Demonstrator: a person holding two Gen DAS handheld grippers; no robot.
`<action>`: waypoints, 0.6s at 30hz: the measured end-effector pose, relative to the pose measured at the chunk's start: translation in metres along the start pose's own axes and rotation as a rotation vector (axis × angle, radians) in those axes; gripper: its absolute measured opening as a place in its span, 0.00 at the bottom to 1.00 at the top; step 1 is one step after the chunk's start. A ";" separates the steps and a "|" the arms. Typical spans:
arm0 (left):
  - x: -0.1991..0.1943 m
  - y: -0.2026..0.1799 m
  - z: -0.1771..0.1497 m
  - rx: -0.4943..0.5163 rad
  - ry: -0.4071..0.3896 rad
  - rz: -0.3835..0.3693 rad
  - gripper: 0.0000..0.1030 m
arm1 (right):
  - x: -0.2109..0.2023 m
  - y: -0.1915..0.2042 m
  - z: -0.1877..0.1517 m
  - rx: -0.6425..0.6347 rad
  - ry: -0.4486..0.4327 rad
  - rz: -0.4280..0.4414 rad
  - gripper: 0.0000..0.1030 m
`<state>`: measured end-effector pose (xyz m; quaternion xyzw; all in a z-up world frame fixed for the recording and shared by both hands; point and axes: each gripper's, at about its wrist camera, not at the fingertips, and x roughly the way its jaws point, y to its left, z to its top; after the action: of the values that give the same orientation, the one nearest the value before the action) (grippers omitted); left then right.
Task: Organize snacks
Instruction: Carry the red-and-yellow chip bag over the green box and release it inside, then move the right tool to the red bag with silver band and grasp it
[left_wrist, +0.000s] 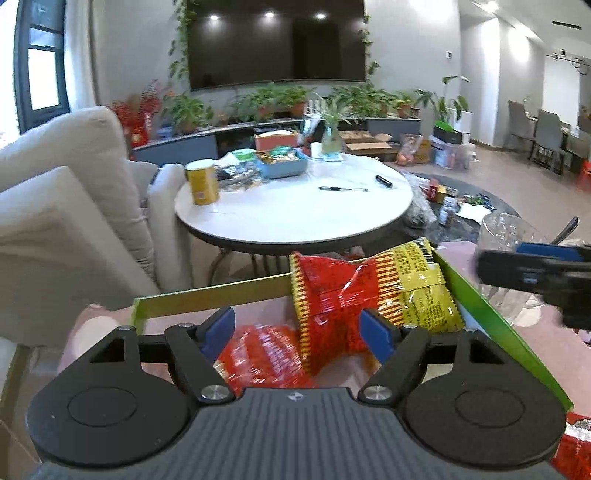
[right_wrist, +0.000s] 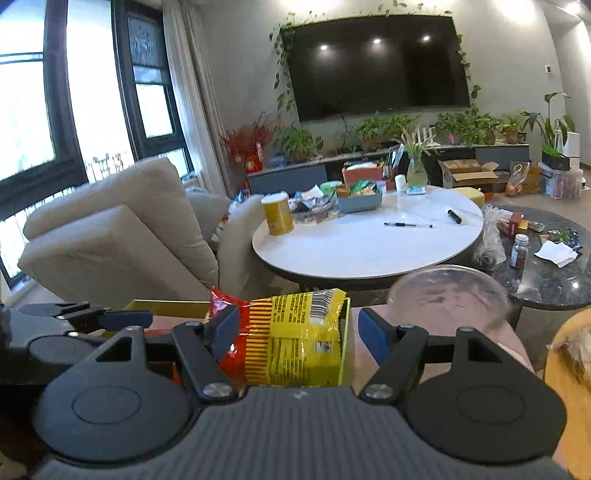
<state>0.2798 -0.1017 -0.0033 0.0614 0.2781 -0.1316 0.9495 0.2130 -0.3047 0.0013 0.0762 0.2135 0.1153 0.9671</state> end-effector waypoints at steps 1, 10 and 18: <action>-0.006 0.001 -0.001 -0.008 -0.002 0.003 0.70 | -0.013 -0.001 -0.002 0.009 -0.008 0.004 0.42; -0.089 -0.002 -0.038 -0.064 -0.029 -0.048 0.76 | -0.072 -0.021 -0.022 0.050 0.007 -0.049 0.42; -0.148 -0.009 -0.077 -0.100 -0.016 -0.073 0.77 | -0.069 -0.035 -0.056 0.131 0.158 -0.103 0.42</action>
<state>0.1182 -0.0637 0.0122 0.0024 0.2789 -0.1523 0.9482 0.1347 -0.3507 -0.0290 0.1188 0.2995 0.0571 0.9449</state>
